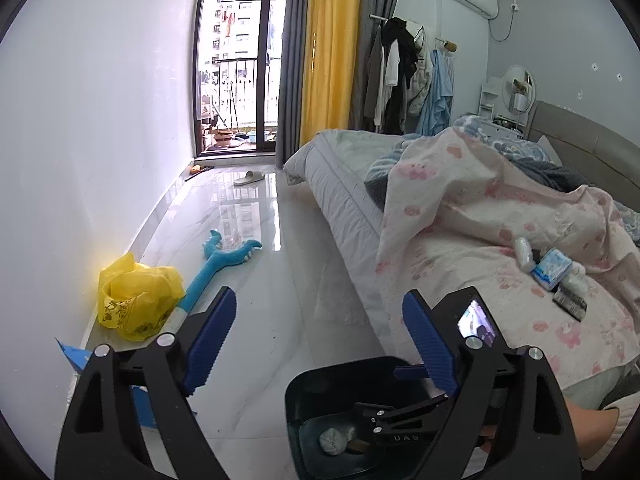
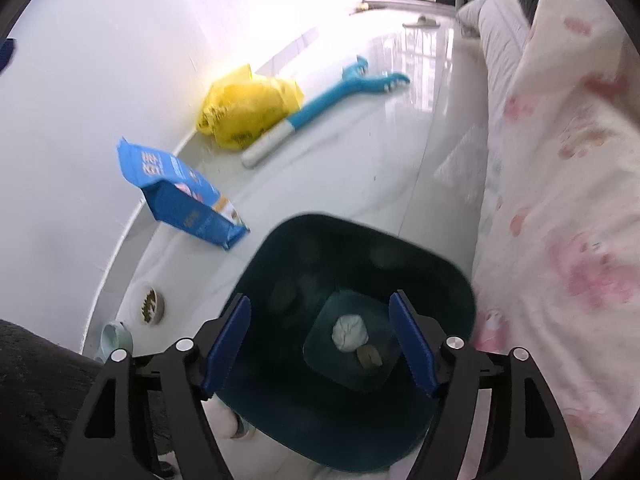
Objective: Collect trash
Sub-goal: 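Move both open grippers back over the bed toward the remaining items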
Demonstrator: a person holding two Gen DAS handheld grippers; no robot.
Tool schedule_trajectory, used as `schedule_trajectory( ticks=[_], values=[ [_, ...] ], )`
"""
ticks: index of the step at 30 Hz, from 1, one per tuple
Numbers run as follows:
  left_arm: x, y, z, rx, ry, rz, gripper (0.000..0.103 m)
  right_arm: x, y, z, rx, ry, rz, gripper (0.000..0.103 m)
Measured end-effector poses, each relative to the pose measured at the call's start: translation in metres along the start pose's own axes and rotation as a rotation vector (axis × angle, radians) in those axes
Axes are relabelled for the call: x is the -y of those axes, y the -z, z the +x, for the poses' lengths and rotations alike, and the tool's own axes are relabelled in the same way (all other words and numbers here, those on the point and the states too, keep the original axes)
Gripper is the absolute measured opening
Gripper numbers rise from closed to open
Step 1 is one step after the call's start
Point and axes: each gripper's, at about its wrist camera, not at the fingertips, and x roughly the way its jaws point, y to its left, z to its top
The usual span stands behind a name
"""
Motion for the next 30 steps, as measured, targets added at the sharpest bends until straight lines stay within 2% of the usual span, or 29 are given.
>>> schedule_trajectory(
  ticks=[6, 12, 18, 25, 30],
  values=[
    [0.017, -0.012, 0.002, 0.019, 0.016, 0.001, 0.091, 0.009, -0.003, -0.038, 0.108, 0.001, -0.015, 0.081],
    [0.037, -0.022, 0.011, 0.018, 0.051, -0.019, 0.092, 0.029, 0.001, -0.080, 0.207, 0.061, -0.035, 0.085],
    [0.061, -0.027, 0.020, 0.014, 0.080, -0.017, 0.093, 0.051, 0.012, -0.108, 0.260, 0.108, -0.033, 0.086],
    [0.095, -0.027, 0.034, -0.004, 0.123, 0.003, 0.093, 0.085, 0.025, -0.140, 0.303, 0.210, -0.037, 0.089],
    [0.117, -0.024, 0.045, -0.022, 0.150, 0.023, 0.093, 0.113, 0.035, -0.161, 0.324, 0.247, 0.004, 0.089]
  ],
)
